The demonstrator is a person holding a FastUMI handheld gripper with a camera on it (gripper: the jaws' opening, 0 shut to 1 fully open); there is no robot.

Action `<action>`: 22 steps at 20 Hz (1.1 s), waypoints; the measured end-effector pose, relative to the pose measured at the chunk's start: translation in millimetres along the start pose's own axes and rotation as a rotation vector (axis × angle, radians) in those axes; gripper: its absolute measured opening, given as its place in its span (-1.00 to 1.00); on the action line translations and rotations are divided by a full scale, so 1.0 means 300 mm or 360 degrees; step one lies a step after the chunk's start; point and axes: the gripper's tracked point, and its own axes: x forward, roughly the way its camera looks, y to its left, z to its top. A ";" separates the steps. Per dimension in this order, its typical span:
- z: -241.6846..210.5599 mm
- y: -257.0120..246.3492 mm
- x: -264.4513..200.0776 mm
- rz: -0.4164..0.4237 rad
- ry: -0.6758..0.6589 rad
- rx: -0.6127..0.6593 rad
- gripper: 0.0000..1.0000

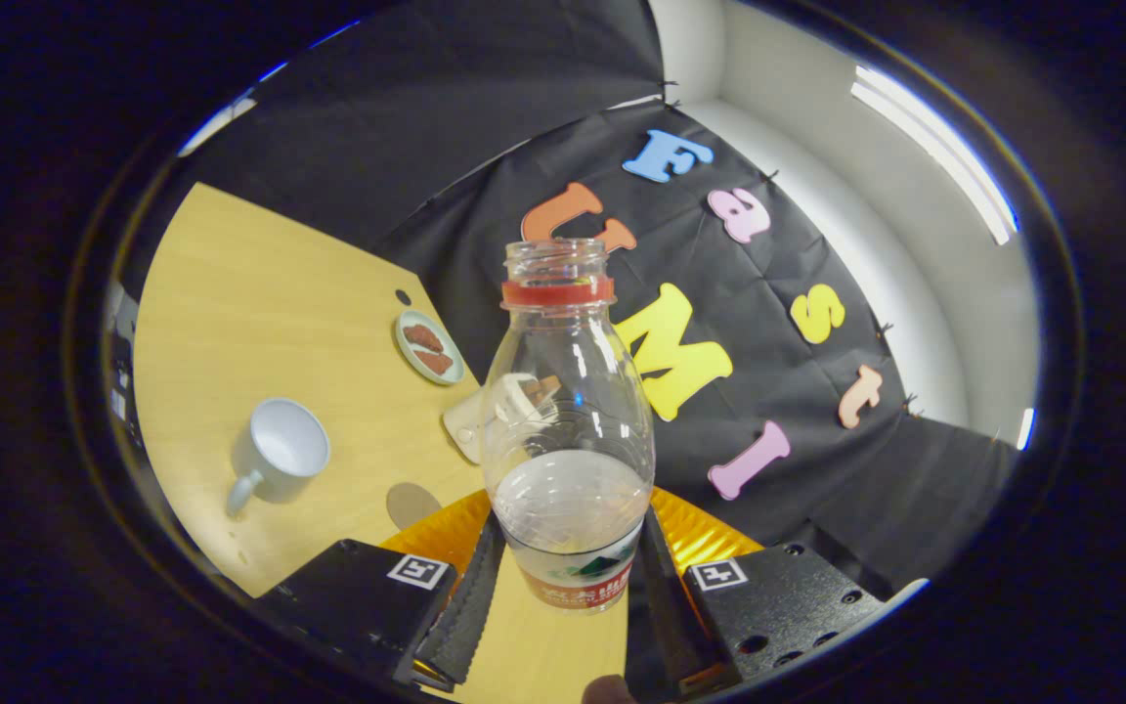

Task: Take the bottle from table, then pour the juice into the cup, finally place the bottle on the coaster

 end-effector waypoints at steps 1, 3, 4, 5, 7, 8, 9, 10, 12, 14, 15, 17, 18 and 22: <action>0.010 0.010 -0.011 0.0046 -0.0014 0.0144 0.51; 0.023 0.011 -0.028 0.0123 -0.0028 0.0381 0.51; 0.033 0.006 -0.036 0.0155 -0.0046 0.0492 0.51; 0.047 -0.007 -0.042 0.0175 -0.0063 0.0587 0.51; 0.079 -0.039 -0.029 0.0215 -0.0127 0.0799 0.51; 0.091 -0.060 -0.016 0.0228 -0.0165 0.0899 0.50; 0.101 -0.089 -0.003 0.0225 -0.0196 0.0978 0.50; 0.110 -0.118 0.017 0.0208 -0.0222 0.1041 0.50; 0.121 -0.181 0.070 0.0174 -0.0269 0.1137 0.50; 0.112 -0.199 0.136 0.0167 -0.0275 0.1172 0.50; 0.109 -0.197 0.172 0.0177 -0.0265 0.1186 0.50; 0.088 -0.163 0.243 0.0226 -0.0221 0.1208 0.50; 0.076 -0.147 0.280 0.0250 -0.0200 0.1226 0.50; 0.014 -0.081 0.436 0.0290 -0.0126 0.1285 0.50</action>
